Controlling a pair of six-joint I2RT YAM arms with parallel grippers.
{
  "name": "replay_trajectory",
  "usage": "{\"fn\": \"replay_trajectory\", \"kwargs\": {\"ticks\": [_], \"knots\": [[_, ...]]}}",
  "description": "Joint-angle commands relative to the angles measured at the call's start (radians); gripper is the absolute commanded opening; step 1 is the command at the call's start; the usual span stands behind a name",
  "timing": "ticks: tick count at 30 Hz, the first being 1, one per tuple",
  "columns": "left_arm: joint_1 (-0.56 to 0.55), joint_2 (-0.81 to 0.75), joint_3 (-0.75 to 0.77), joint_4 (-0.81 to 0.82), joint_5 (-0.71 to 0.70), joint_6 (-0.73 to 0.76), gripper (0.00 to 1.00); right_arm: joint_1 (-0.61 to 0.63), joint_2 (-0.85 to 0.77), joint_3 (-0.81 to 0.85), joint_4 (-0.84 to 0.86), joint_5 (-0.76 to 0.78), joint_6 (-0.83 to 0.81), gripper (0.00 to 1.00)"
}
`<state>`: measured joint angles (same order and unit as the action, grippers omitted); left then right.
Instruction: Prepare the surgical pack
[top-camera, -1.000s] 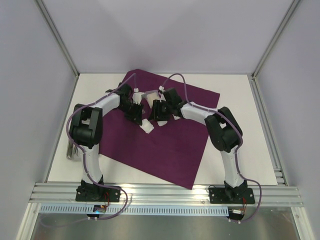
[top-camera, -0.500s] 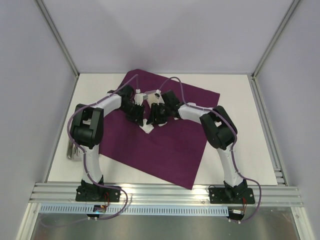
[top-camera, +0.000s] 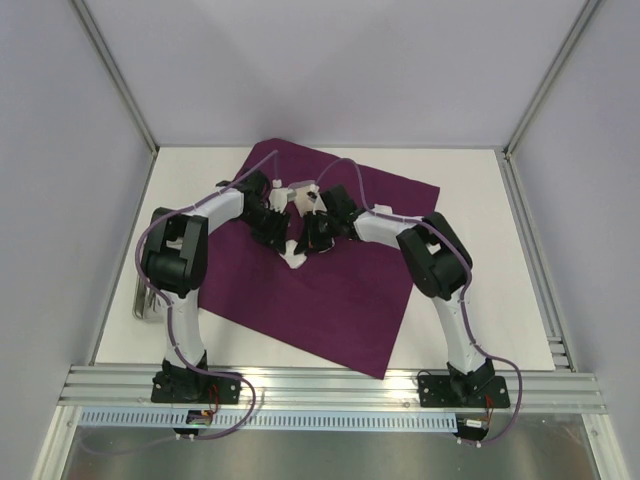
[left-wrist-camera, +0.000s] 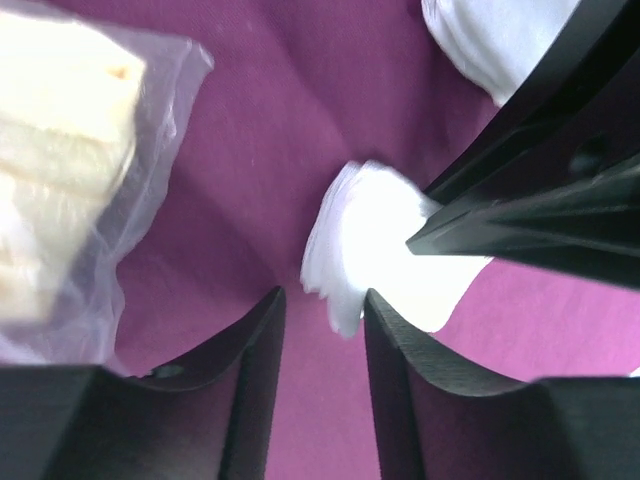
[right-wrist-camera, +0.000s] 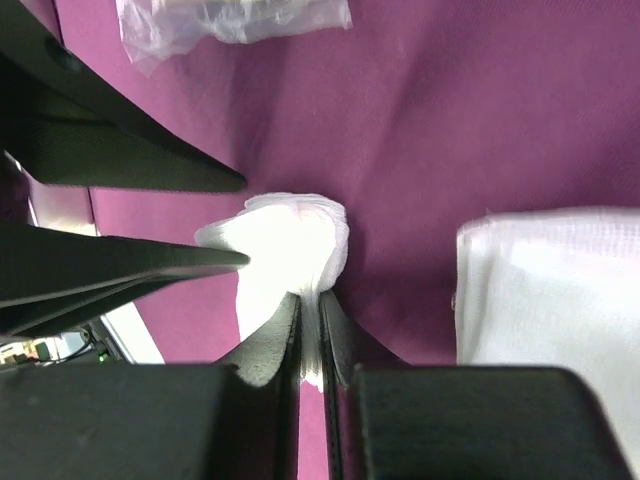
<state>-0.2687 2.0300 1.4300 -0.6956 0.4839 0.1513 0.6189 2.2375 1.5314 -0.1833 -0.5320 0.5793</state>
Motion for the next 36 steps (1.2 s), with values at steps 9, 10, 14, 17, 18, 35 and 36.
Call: {"fn": "replay_trajectory", "kwargs": {"ticks": [9,10,14,17,18,35,36], "knots": [[0.059,-0.258,0.018,-0.148,0.021,0.094,0.53,-0.013,-0.282,-0.125,0.019,0.086,0.002,0.0],[0.065,-0.269,0.011,-0.162,0.025,0.1,0.53,-0.021,-0.294,-0.137,0.03,0.087,0.004,0.01],[0.074,-0.309,-0.019,-0.173,0.019,0.114,0.53,-0.071,-0.309,-0.185,0.045,0.089,0.01,0.0],[0.074,-0.315,-0.037,-0.17,0.027,0.113,0.53,-0.114,-0.282,-0.188,0.074,0.04,0.04,0.0],[0.074,-0.309,-0.039,-0.17,0.031,0.113,0.53,-0.12,-0.262,-0.179,0.076,0.04,0.036,0.01],[0.074,-0.281,-0.034,-0.18,0.032,0.119,0.52,-0.168,-0.101,-0.134,0.065,0.032,0.039,0.01],[0.074,-0.281,-0.033,-0.179,0.032,0.117,0.52,-0.168,-0.105,-0.14,0.065,0.041,0.037,0.0]]}}
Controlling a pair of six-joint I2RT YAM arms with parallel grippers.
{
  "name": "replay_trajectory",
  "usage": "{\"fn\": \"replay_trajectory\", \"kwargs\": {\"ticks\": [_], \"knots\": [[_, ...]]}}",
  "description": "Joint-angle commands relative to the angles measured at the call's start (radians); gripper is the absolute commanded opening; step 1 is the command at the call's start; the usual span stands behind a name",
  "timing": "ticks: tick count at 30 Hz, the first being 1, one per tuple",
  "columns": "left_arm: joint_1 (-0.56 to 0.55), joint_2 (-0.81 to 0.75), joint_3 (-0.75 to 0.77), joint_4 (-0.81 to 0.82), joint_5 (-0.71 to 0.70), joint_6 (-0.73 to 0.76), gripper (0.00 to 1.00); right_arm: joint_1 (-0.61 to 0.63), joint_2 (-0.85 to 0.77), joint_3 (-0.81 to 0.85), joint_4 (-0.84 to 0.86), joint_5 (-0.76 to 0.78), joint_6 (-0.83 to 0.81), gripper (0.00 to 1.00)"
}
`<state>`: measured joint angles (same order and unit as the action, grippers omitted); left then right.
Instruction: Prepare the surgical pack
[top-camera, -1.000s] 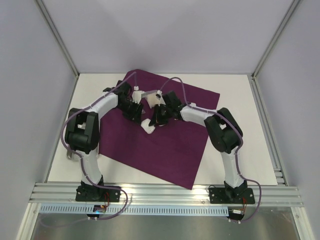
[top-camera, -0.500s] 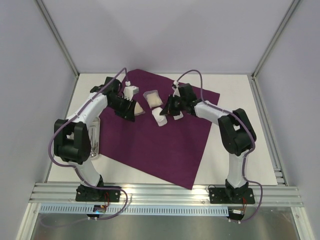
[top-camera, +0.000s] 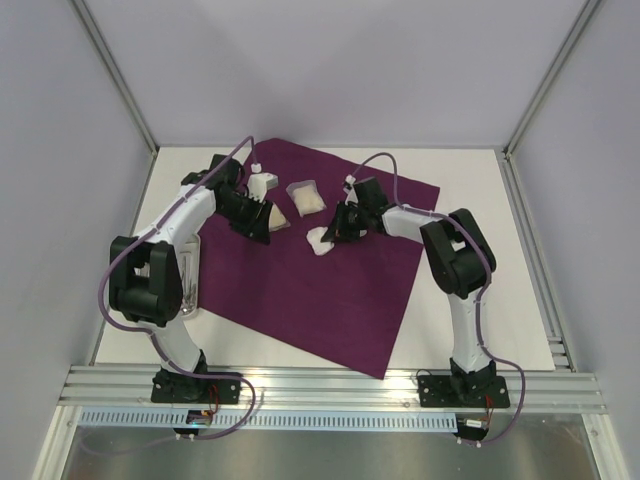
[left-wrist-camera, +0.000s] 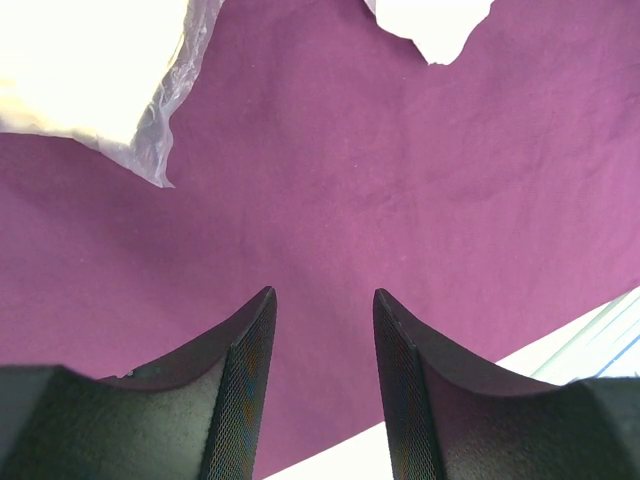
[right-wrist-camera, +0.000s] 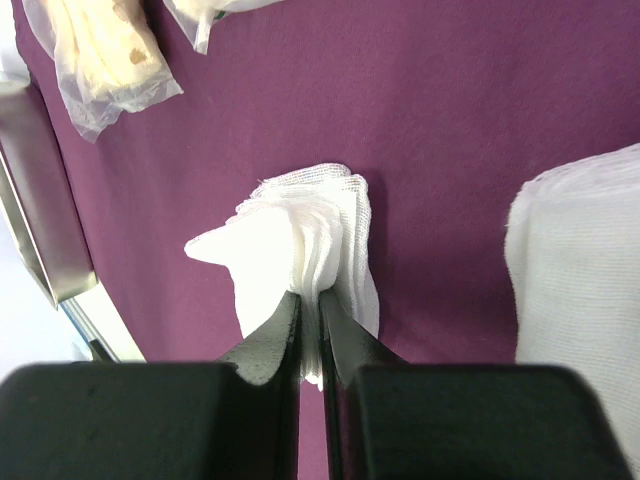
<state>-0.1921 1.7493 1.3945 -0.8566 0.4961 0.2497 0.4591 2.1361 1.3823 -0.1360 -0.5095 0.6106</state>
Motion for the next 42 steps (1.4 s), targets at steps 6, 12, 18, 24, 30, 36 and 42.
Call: {"fn": "replay_trajectory", "kwargs": {"ticks": [6,12,18,24,30,36,42], "knots": [[-0.003,0.009,0.004,-0.022,0.036,0.017,0.52,-0.007,-0.027,0.02,-0.011,0.069,-0.035,0.08],[-0.004,0.015,0.009,-0.035,0.056,0.02,0.52,0.013,-0.097,0.024,-0.085,0.14,-0.084,0.3],[-0.003,0.016,0.015,-0.044,0.064,0.025,0.52,0.018,-0.169,0.026,-0.149,0.239,-0.109,0.4],[-0.003,0.012,0.014,-0.048,0.059,0.033,0.52,0.013,-0.078,0.066,-0.169,0.189,-0.109,0.49],[-0.003,0.012,0.009,-0.056,0.062,0.039,0.52,0.013,0.004,0.093,-0.149,0.14,-0.104,0.52],[-0.003,0.01,0.006,-0.058,0.064,0.039,0.52,0.013,0.048,0.072,-0.093,0.065,-0.068,0.44],[-0.003,0.004,0.012,-0.065,0.065,0.042,0.52,0.012,0.035,0.047,-0.036,0.011,-0.034,0.19]]}}
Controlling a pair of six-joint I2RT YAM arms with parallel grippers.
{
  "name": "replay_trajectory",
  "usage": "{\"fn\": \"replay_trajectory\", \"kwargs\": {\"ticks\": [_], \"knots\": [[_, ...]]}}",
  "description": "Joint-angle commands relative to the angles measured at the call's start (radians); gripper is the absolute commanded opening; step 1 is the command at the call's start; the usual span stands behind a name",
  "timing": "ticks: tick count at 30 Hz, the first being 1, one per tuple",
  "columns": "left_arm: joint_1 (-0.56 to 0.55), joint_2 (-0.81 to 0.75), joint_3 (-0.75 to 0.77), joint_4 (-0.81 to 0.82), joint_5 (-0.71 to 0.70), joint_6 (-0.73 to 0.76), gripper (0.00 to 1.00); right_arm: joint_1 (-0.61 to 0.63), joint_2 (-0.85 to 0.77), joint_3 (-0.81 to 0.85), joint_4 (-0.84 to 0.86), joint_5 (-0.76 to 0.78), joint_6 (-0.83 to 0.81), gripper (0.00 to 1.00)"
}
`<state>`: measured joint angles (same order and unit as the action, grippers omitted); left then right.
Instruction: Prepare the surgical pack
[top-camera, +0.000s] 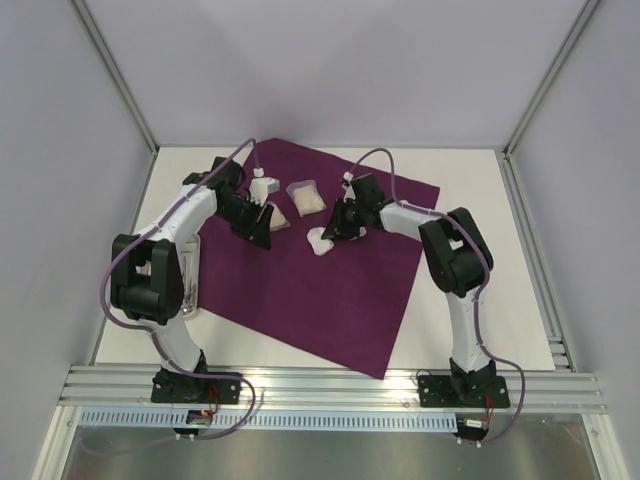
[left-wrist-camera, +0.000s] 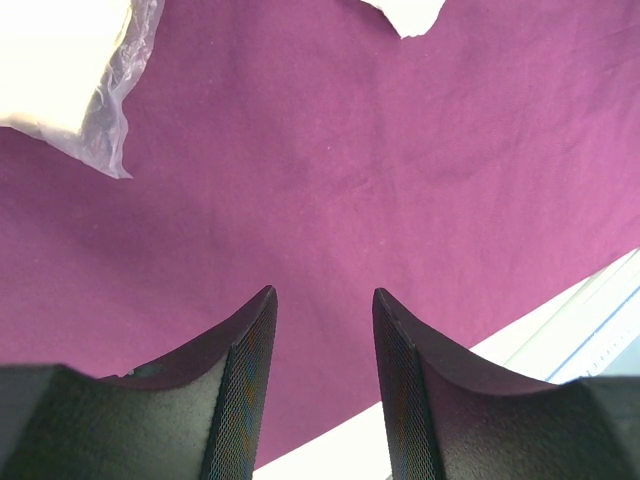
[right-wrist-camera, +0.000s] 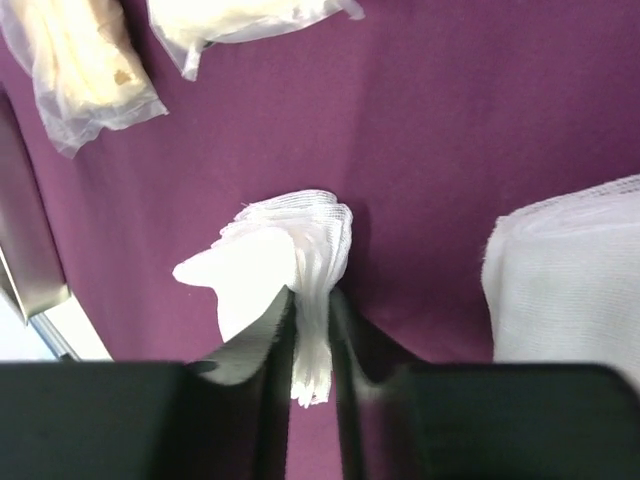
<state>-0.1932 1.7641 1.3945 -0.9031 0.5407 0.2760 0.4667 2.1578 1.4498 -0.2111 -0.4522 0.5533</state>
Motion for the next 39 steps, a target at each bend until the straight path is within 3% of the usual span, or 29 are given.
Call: {"fn": "replay_trajectory", "kwargs": {"ticks": [1,4,13,21,23,25,35,39], "knots": [[-0.002,-0.011,0.014,-0.02,0.019,0.017,0.52,0.004,0.002,-0.025,0.044,-0.06,0.034,0.16],[-0.002,-0.014,0.023,-0.031,0.027,0.019,0.52,0.0,-0.033,-0.028,0.064,-0.086,0.048,0.0],[-0.002,-0.089,0.073,-0.102,0.194,0.014,0.55,0.013,-0.278,-0.126,0.162,-0.066,0.079,0.0],[-0.002,-0.232,0.155,0.013,0.386,-0.178,0.8,0.084,-0.53,-0.18,0.196,0.137,0.047,0.0],[-0.002,-0.27,0.153,0.096,0.422,-0.231,0.92,0.108,-0.571,-0.181,0.2,0.17,0.045,0.01],[-0.003,-0.301,0.149,0.176,0.458,-0.27,0.95,0.131,-0.625,-0.186,0.249,0.205,0.046,0.01],[-0.003,-0.393,0.106,0.341,0.475,-0.304,0.9,0.191,-0.756,-0.169,0.291,0.207,0.051,0.0],[-0.005,-0.466,0.008,0.539,0.531,-0.342,0.86,0.196,-0.785,-0.189,0.308,0.185,0.051,0.0]]}}
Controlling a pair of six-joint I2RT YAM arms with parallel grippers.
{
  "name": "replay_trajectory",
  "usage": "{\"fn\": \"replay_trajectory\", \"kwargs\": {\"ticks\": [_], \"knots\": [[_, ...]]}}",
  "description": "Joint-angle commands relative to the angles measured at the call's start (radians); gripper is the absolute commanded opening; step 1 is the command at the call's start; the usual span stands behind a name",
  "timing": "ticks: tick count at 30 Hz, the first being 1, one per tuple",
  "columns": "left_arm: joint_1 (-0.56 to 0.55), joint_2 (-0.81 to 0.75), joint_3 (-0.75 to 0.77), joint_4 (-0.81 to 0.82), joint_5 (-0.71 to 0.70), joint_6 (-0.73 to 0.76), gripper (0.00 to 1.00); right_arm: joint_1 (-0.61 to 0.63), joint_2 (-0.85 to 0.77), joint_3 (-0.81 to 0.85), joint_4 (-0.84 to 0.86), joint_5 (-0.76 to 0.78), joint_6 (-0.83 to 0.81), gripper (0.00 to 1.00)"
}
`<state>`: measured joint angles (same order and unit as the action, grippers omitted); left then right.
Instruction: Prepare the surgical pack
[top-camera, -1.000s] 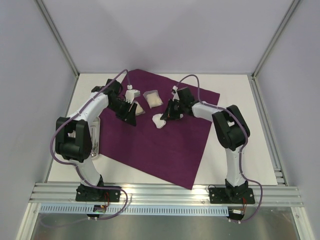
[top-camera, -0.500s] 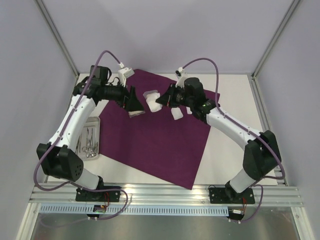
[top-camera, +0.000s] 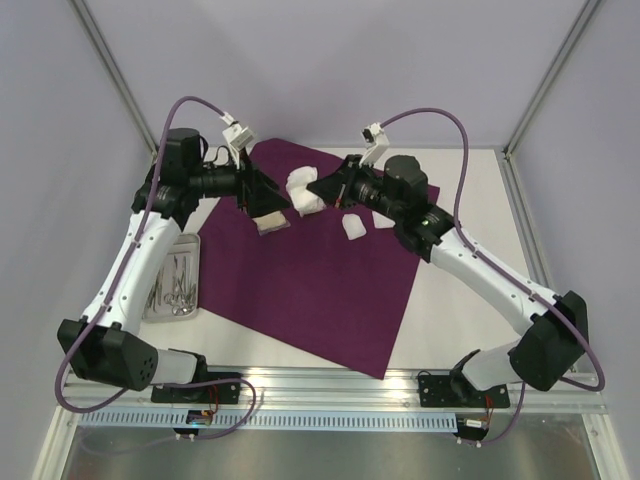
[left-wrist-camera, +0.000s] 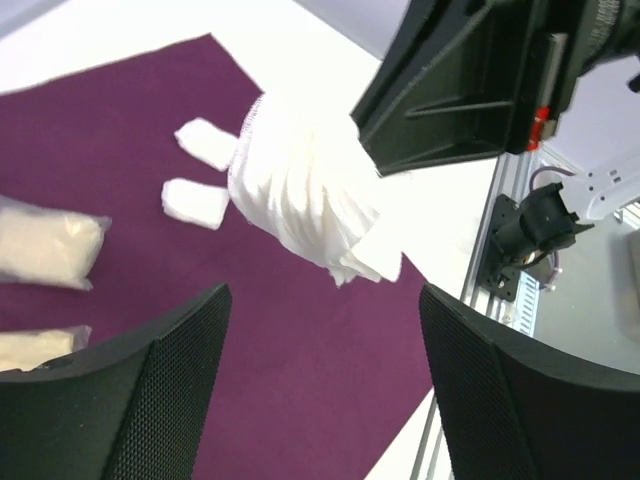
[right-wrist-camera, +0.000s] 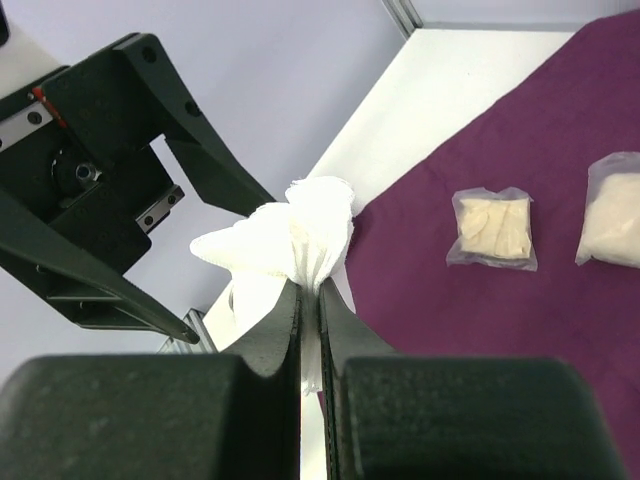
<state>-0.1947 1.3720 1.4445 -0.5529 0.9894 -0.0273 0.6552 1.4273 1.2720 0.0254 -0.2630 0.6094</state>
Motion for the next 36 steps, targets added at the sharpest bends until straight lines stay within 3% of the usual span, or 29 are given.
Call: {"fn": "replay_trajectory", "kwargs": {"ticks": [1,9,22,32,36], "knots": [[-0.003,-0.077,-0.048,0.209,0.09,-0.061,0.83,0.011,-0.06,-0.014,0.08,-0.004,-0.005,0.0],[-0.011,-0.068,-0.076,0.323,0.199,-0.137,0.83,0.049,-0.105,-0.023,0.091,-0.018,-0.02,0.01],[-0.031,-0.06,-0.078,0.383,0.184,-0.183,0.8,0.061,-0.152,-0.052,0.149,-0.084,-0.03,0.0],[-0.035,-0.063,-0.118,0.545,0.298,-0.319,0.56,0.063,-0.146,-0.051,0.174,-0.127,-0.02,0.0],[-0.046,-0.071,-0.119,0.545,0.31,-0.332,0.38,0.063,-0.131,-0.046,0.179,-0.133,-0.008,0.01]]}}
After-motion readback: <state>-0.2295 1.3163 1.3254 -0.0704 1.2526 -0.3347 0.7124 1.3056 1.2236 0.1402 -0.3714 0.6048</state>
